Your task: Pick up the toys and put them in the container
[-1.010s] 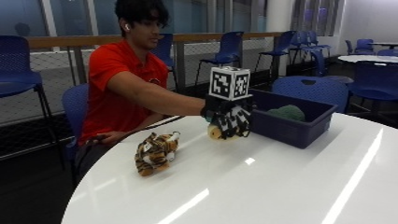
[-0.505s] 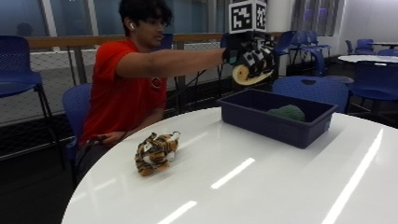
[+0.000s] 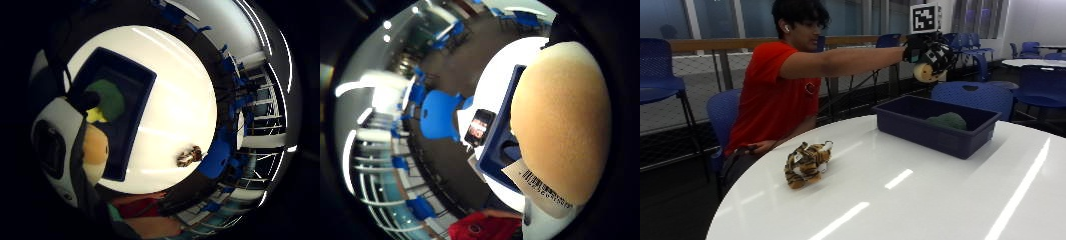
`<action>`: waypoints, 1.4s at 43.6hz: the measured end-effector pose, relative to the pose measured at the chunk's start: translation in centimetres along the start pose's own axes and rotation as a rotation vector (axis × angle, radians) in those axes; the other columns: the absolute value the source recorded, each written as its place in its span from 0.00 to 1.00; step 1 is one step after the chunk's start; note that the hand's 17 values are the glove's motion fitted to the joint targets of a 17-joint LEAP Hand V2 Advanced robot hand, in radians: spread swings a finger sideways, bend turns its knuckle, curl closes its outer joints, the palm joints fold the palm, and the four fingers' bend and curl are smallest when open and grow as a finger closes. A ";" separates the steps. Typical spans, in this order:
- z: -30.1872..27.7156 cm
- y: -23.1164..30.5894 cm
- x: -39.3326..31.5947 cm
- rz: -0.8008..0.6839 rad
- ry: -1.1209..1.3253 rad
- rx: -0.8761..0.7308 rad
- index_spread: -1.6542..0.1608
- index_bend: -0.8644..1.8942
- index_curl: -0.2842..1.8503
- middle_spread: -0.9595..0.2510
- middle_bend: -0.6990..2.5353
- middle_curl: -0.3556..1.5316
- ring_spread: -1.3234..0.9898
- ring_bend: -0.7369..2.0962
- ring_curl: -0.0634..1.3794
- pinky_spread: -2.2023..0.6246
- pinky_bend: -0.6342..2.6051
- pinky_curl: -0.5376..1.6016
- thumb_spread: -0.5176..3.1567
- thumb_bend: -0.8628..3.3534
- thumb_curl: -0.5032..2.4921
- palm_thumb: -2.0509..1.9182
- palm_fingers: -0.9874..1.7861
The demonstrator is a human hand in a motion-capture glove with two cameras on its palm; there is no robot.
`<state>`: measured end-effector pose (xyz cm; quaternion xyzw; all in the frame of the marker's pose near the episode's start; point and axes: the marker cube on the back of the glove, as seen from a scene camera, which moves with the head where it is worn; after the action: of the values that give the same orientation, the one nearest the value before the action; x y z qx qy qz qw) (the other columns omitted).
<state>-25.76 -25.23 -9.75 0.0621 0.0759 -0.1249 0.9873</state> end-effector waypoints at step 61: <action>9.1 17.3 25.5 0.184 0.018 -0.157 0.74 0.36 0.27 0.74 0.25 0.37 0.58 0.33 0.25 0.81 0.45 0.39 0.43 0.18 0.25 0.49 0.29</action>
<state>4.33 -15.96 -3.23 -0.0076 0.0883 -0.0268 0.9957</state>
